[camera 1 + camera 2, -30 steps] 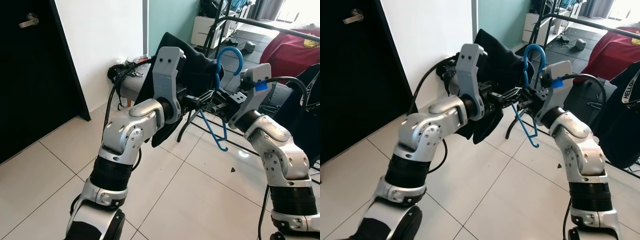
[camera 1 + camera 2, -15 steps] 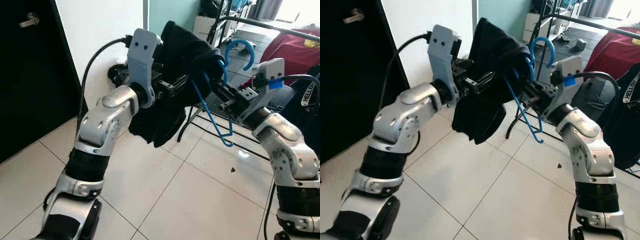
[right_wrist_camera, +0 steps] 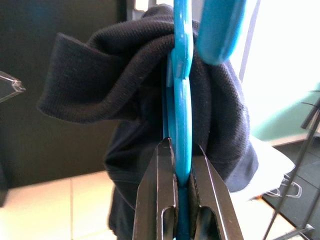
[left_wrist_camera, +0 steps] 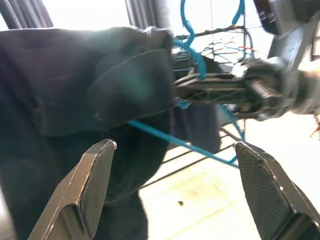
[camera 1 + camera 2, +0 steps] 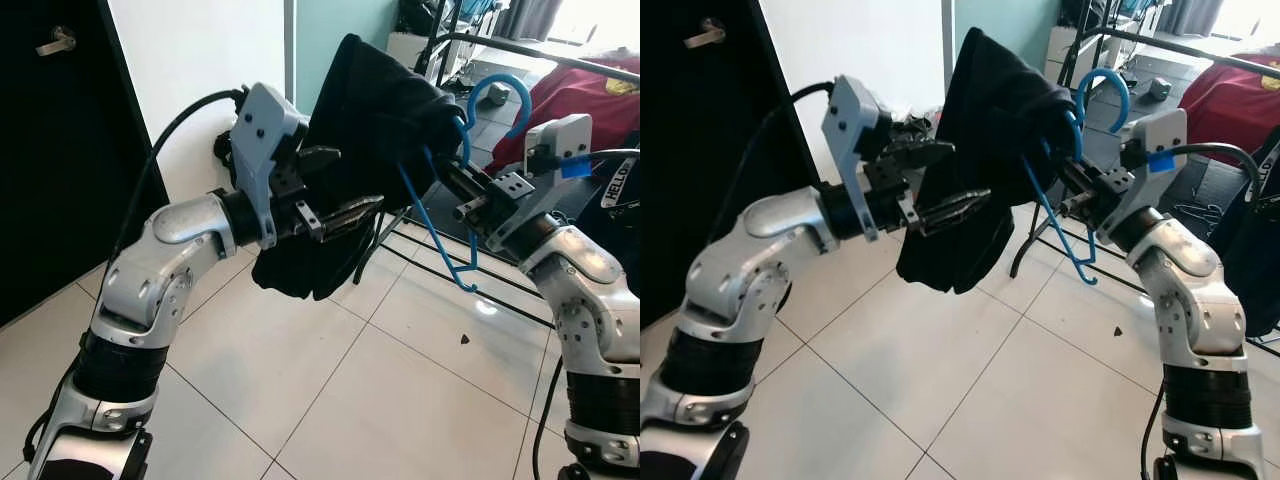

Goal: Hang hanger

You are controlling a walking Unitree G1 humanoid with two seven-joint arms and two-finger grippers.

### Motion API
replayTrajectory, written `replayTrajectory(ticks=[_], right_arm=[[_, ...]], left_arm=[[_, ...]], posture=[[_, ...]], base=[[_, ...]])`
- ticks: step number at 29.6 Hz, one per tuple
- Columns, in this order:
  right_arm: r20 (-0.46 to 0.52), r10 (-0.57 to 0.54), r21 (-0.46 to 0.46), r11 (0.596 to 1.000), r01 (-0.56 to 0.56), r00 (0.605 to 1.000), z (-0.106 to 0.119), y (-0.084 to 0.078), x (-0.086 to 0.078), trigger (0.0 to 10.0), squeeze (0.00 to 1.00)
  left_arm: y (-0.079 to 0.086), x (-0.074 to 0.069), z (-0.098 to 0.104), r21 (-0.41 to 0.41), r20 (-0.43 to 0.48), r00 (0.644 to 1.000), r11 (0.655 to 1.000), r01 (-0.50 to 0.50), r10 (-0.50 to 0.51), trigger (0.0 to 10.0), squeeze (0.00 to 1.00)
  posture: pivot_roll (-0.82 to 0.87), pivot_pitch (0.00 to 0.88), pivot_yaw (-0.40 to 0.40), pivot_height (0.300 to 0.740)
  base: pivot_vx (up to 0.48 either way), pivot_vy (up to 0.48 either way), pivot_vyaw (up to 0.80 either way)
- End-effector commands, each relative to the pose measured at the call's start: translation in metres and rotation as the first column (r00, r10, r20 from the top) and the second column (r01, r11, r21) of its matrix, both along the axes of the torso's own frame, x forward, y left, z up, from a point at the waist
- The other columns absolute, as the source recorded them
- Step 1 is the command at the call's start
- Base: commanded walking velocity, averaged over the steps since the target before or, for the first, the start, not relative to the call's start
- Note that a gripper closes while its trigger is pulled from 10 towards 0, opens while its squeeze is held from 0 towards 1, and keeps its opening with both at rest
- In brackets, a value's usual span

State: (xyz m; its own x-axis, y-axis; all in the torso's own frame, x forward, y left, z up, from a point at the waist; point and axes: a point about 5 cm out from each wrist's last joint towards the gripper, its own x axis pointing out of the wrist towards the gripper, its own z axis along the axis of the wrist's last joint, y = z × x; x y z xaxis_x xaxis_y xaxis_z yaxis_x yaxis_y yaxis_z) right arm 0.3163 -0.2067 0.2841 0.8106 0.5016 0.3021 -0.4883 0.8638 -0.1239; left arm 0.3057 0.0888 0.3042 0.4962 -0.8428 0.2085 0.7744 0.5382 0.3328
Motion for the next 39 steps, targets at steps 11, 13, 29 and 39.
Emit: replayTrajectory(ticks=[11, 13, 29, 39], right_arm=[[-0.045, 0.267, -0.043, 0.962, -0.269, 0.963, 0.006, -0.017, -0.042, 10.0, 0.0], [-0.045, 0.267, -0.043, 0.962, -0.269, 0.963, 0.006, -0.017, -0.042, 10.0, 0.0], [-0.132, 0.391, -0.034, 0.916, -0.399, 0.911, -0.009, 0.003, -0.052, 10.0, 0.0], [-0.139, 0.456, -0.029, 0.885, -0.464, 0.879, -0.007, 0.015, -0.054, 10.0, 0.0]], left_arm=[[0.068, 0.038, -0.033, -0.117, -0.008, 0.937, 0.931, -0.347, 0.348, 10.0, 0.0], [0.068, 0.038, -0.033, -0.117, -0.008, 0.937, 0.931, -0.347, 0.348, 10.0, 0.0], [0.147, 0.007, -0.113, 0.084, -0.215, 0.955, 0.978, -0.192, 0.206, 10.0, 0.0], [0.19, 0.003, -0.077, 0.252, -0.131, 0.967, 0.951, -0.178, 0.216, 10.0, 0.0]], posture=[[-0.05, 0.101, -0.037, 0.74], [-0.05, 0.101, -0.037, 0.74], [-0.02, 0.107, -0.05, 0.74], [0.0, 0.109, -0.054, 0.74]], base=[[0.0, 0.0, 0.0], [0.0, 0.0, 0.0], [0.0, 0.0, 0.0], [0.0, 0.0, 0.0]])
